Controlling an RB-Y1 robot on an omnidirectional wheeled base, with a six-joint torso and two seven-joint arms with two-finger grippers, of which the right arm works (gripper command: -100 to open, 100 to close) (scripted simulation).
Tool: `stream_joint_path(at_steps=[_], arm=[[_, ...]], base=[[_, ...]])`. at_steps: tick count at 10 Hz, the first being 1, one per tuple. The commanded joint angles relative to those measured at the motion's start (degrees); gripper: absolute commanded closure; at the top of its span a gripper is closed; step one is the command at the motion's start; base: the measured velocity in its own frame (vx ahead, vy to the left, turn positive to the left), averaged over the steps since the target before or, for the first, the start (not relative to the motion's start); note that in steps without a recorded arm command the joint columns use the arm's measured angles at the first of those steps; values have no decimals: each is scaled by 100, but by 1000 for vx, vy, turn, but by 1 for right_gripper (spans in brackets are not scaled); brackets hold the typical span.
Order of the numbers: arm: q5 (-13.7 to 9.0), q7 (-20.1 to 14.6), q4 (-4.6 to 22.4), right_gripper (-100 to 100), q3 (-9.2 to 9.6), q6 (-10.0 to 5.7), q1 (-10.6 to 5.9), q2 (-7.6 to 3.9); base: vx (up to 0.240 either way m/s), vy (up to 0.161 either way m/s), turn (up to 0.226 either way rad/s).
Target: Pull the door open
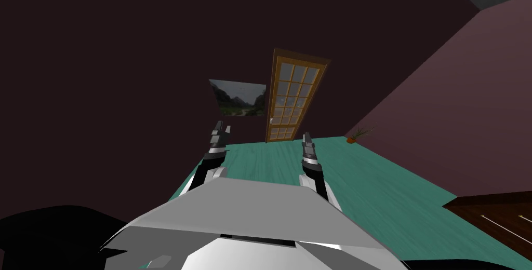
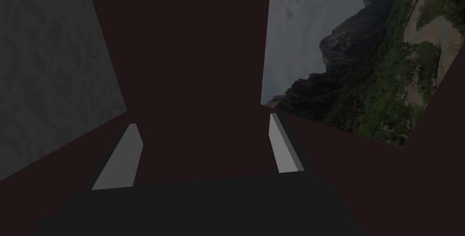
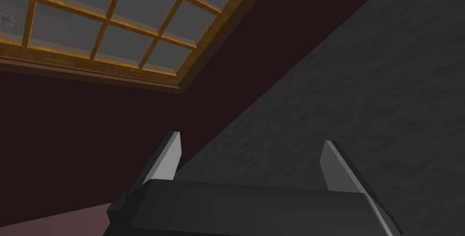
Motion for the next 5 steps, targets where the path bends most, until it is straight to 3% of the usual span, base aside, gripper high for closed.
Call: stream_joint_path(at_steps=[1,5], arm=[[143,162,221,-100,-114,-79,-39,-26],[463,510,743,-100,-398,-271,-123,-85]], base=[[152,29,62],[156,23,63]])
